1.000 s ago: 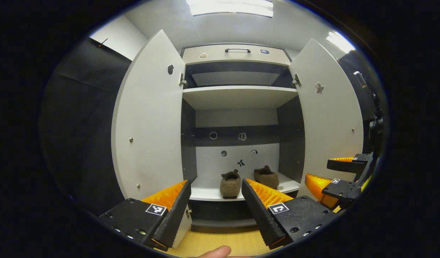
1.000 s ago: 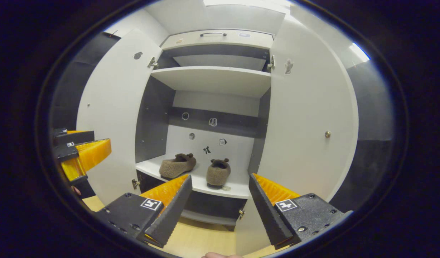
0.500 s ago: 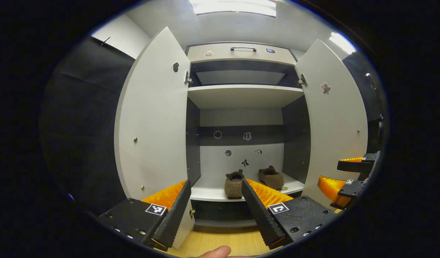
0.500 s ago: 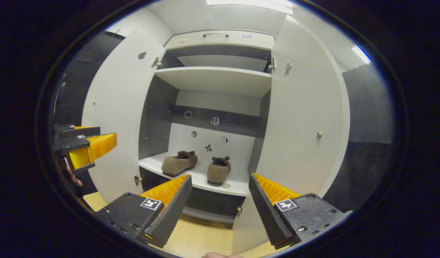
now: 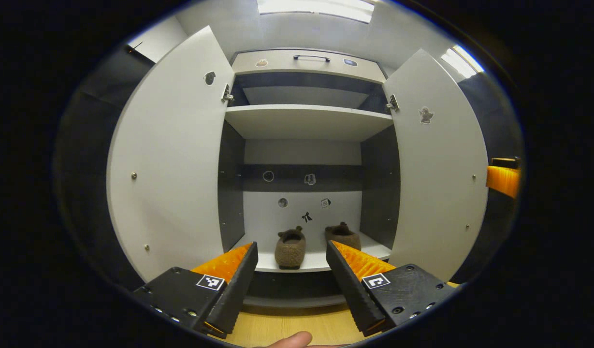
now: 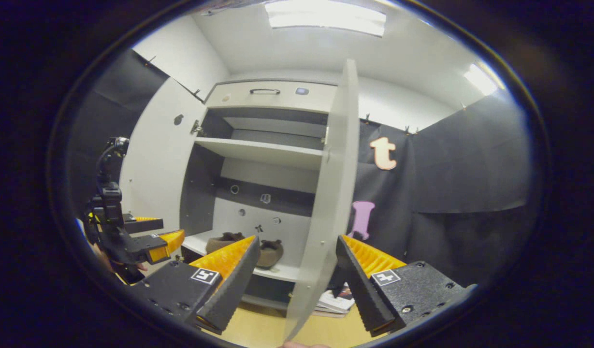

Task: Grab one shoe with the right hand and put it into the shoe cabinet, grab the other shoe with the left hand and put it into the shoe cabinet; then close the right door with the right hand and the left door with the left hand.

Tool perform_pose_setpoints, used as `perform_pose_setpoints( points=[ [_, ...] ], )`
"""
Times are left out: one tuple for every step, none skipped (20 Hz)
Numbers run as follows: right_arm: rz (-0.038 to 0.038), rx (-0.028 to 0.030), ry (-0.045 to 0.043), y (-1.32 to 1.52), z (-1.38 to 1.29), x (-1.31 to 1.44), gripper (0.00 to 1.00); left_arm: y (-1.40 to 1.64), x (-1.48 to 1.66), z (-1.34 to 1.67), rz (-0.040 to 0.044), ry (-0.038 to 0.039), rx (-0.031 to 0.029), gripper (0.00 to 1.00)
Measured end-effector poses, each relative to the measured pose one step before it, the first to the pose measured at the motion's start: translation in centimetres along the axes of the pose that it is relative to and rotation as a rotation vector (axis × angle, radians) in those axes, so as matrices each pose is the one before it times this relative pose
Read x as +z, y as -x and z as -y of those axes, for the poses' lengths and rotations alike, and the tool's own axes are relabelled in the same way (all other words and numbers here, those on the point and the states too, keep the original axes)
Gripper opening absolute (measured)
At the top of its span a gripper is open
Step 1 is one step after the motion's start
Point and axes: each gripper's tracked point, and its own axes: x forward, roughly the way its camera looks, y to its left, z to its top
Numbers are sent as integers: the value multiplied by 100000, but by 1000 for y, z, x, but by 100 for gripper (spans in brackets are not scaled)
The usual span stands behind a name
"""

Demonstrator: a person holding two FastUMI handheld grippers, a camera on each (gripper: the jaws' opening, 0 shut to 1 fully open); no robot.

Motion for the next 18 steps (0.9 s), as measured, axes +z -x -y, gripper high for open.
perform_pose_setpoints(
  points=[
    [-1053,-4371,2569,306,1597,-496,95,-392,-82,803,-148,507,-1866,88],
    [-3213,-3075,1838,-215,1362,-1022,99,-417,-63,743,-117,908,-2184,88],
    [-4309,-1275,1058,-520,945,-1347,100,-292,-79,679,-188,802,-1920,88],
    [-4323,-652,864,-817,444,-1254,99,-138,75,554,-102,152,-1685,88],
    [-3156,-599,1252,-884,560,-1114,100,-33,160,210,540,-616,-811,88],
    [-1777,367,1227,-721,91,-604,100,84,154,-49,711,-1028,-289,88],
    [-891,862,1134,-648,-315,-267,100,96,18,-112,451,-1069,-377,88],
    [-36,336,1416,-280,-244,-33,100,210,-67,-137,320,-1314,446,88],
    [1033,231,1461,-244,-434,232,97,233,-192,-358,-16,-1154,724,88],
    [1136,-1239,2392,154,36,153,96,219,-258,-364,-406,-640,607,88],
    [1499,-683,2098,-93,-183,197,94,182,-191,-444,-518,-241,1189,88],
    [255,-634,1630,160,-37,55,94,83,-192,-463,-372,507,1635,88],
    [509,-440,211,87,-49,150,94,28,-165,-227,-498,1095,629,88],
    [-411,102,-687,18,-172,-21,92,25,-183,-112,-739,627,413,88],
    [-182,522,-1819,6,-316,36,94,88,-19,-255,-455,-6,871,88],
    [-741,910,-2203,78,-321,-26,94,120,39,-111,-16,-64,423,88],
    [-68,889,-1420,-15,-324,7,94,62,21,-54,58,-131,111,88],
    [93,1235,-176,31,-509,104,94,173,22,-95,87,-412,307,88]
  ],
)
